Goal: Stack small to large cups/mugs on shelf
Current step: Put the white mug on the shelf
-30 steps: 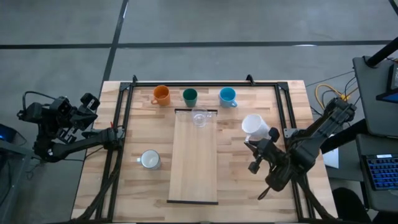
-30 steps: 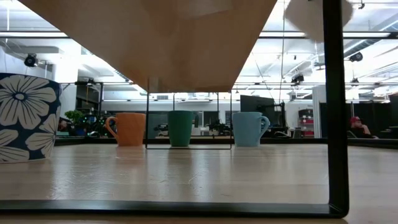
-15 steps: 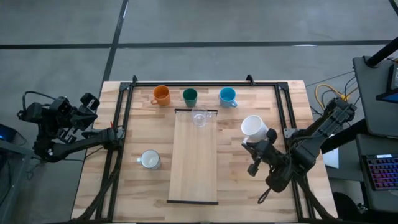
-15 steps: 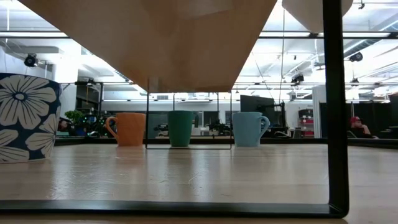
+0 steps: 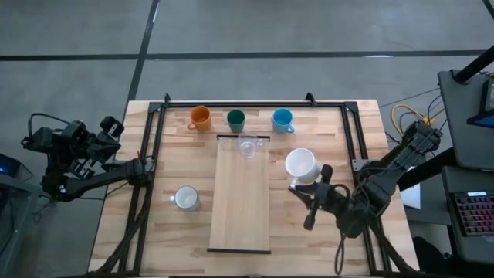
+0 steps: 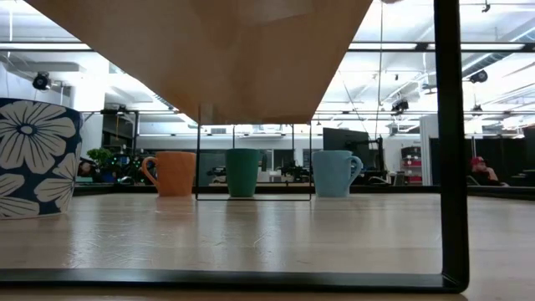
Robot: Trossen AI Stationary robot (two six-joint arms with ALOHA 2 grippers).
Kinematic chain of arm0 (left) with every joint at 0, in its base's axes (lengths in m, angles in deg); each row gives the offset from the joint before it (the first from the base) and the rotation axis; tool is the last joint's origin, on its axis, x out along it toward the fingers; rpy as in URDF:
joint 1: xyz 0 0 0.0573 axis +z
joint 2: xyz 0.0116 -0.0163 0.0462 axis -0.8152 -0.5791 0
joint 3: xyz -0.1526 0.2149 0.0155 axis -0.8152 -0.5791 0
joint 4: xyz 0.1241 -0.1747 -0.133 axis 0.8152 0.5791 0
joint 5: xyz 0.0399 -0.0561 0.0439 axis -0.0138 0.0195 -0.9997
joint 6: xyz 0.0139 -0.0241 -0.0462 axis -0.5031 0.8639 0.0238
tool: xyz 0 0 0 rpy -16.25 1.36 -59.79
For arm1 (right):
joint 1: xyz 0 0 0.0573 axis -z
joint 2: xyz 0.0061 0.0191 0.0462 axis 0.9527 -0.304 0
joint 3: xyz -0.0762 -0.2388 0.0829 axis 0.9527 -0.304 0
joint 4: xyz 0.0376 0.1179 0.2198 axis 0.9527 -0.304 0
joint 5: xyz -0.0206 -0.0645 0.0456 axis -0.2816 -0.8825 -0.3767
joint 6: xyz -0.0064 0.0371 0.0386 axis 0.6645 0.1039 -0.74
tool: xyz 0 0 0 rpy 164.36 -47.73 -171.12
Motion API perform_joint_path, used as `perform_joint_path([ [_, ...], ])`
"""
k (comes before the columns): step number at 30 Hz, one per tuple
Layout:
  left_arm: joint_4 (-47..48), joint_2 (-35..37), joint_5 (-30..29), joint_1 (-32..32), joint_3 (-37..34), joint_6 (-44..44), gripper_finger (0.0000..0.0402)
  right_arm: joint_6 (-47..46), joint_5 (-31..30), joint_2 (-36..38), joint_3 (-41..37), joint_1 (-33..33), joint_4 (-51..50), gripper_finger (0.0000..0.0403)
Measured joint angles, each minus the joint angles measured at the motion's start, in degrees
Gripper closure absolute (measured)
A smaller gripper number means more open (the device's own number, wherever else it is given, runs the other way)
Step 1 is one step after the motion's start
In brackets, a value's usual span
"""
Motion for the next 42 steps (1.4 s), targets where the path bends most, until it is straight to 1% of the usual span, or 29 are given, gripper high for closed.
perform_joint_path([
  [6, 0.0, 0.0, 0.54, 0.0, 0.0, 0.02, 0.0398, 11.52, 3.89, 0.0, -1.96, 0.18, 16.9, 0.039],
  [11, 0.0, 0.0, 1.27, 0.02, 0.0, 0.15, 0.0398, 21.96, 12.62, 0.0, -6.13, 1.8, 36.48, 0.039],
  [13, 0.0, 0.0, 1.27, 0.0, 0.0, 0.17, 0.0398, 24.38, 15.3, 0.0, -7.78, 2.6, 42.33, 0.039],
  [15, 0.0, 0.0, 1.29, 0.01, 0.0, 0.19, 0.0398, 25.52, 17.05, 0.04, -9.44, 3.34, 45.98, 0.039],
  [25, 0.0, 0.0, 1.42, 0.01, 0.0, 0.24, 0.0398, 24.23, 28.49, -0.02, -17.94, 8.08, 58.43, 0.039],
  [30, 0.0, 0.0, 1.42, 0.01, 0.0, 0.28, 0.0398, 24.67, 36.83, -0.02, -23.04, 11.16, 67.69, 0.039],
  [33, 0.0, 0.0, 1.4, 0.02, 0.0, 0.28, 0.0398, 23.98, 41.07, -0.02, -25.31, 13.07, 70.67, 0.039],
  [42, 0.0, 0.0, 1.4, 0.0, 0.0, 0.28, 0.0398, 18.17, 59.35, -0.02, -30.15, 20.34, 78.4, 0.039],
])
